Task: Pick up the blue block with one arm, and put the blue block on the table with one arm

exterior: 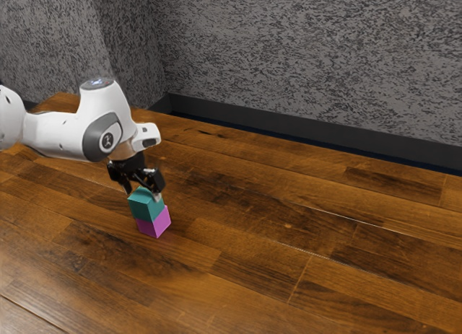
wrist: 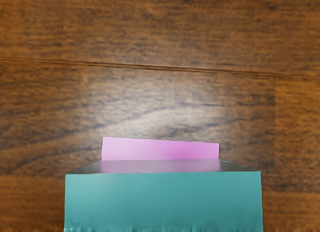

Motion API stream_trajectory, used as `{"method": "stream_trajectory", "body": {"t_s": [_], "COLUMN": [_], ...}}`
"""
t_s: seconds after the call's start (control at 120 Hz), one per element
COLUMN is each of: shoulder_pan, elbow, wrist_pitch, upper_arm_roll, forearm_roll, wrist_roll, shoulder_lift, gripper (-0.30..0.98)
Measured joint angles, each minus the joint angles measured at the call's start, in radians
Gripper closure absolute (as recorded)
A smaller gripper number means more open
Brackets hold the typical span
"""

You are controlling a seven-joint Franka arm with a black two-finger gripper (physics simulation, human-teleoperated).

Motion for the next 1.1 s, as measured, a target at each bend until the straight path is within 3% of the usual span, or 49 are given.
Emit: {"method": "stream_trajectory", "body": {"t_s": [0.367,0.425,0.517,0.608,0.825,1.1], "shoulder_pan": [0.0,0.0,0.0,0.0,-0.022,-0.076], "elbow": [-0.019,-0.019,-0.018,-0.011,0.105,0.122], "wrist_pitch": [0.036,0.039,0.042,0.04,0.002,0.018], "upper_arm_roll": [0.0,0.0,0.0,0.001,-0.105,-0.125], "forearm_roll": [-0.019,-0.02,-0.018,-0.006,0.016,0.005], "wrist_roll": [0.01,0.011,0.012,0.006,-0.028,-0.08], "shoulder_lift": [0.038,0.043,0.041,0.021,-0.002,0.19], "gripper": [0.0,0.07,0.29,0.38,0.45,0.48]}}
